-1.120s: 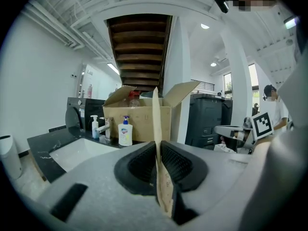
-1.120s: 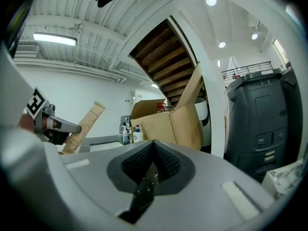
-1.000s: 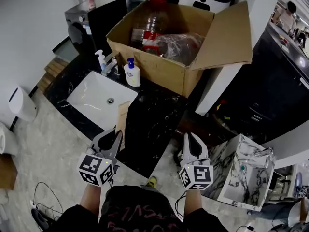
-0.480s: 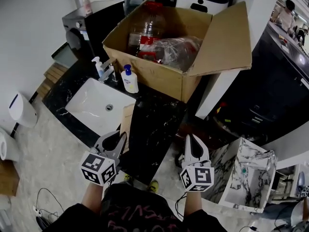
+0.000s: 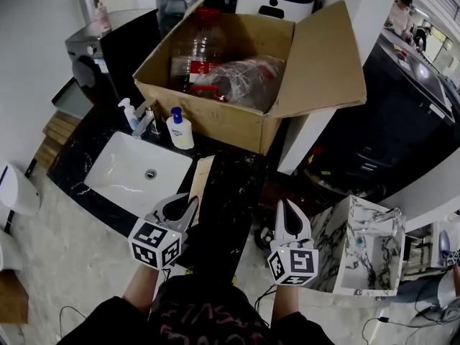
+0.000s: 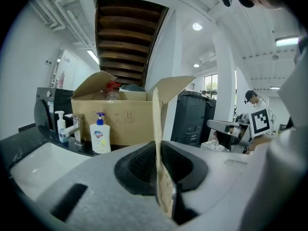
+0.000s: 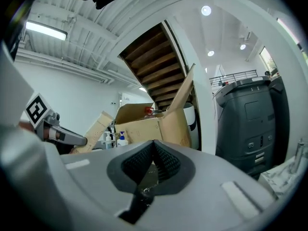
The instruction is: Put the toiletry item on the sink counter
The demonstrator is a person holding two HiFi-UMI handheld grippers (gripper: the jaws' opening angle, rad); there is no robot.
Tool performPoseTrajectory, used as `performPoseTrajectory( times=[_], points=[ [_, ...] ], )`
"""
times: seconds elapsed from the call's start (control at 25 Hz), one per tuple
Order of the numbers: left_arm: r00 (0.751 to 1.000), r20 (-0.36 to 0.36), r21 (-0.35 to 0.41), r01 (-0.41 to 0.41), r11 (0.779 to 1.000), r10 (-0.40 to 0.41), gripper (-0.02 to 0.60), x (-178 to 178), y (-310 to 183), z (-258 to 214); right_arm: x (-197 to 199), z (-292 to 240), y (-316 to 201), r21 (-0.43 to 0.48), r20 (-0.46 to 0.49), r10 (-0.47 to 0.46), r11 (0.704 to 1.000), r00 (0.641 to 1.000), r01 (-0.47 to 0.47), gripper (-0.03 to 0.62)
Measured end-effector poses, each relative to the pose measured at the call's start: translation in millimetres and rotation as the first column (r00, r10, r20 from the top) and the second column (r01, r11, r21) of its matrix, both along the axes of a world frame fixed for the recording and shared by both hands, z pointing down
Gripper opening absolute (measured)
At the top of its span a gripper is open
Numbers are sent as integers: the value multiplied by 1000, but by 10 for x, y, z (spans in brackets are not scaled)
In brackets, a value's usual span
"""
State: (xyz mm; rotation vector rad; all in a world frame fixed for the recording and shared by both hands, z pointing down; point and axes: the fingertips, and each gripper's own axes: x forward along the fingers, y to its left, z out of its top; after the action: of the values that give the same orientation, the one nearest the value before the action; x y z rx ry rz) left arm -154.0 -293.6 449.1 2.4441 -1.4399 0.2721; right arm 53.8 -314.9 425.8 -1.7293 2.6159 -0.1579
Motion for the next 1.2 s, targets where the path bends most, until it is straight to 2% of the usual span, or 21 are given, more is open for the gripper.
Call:
performPoseTrajectory(
  times=[0.2,0.4,0.48,0.56,0.64,0.92,1.2],
  points=[
    [992,-52,-49,-117,992,114,41,284,-180,157,48,72,101,-26,-21,55,998,998,-55,9],
    [977,-27,-162,-212,964,211,43,676,-379,557,250,134,246,-48,-36,120,991,992,-122,9],
    [973,-54,-210,-232,950,226,43,819,-448,703,347,152,300,-55,-38,148,987,988,-150,9],
    [971,-103,-256,-236,937,217,43,932,-508,831,435,173,353,-61,-41,171,983,984,-174,9],
    [972,-123,-296,-226,928,198,43,1002,-561,957,508,204,407,-68,-43,192,979,980,-195,9],
    [978,-77,-356,-210,910,196,43,1136,-644,1207,701,284,541,-88,-43,235,967,971,-238,9],
    [983,-47,-395,-182,900,178,44,1072,-585,1414,750,253,541,-76,-35,235,969,971,-237,9]
  ],
)
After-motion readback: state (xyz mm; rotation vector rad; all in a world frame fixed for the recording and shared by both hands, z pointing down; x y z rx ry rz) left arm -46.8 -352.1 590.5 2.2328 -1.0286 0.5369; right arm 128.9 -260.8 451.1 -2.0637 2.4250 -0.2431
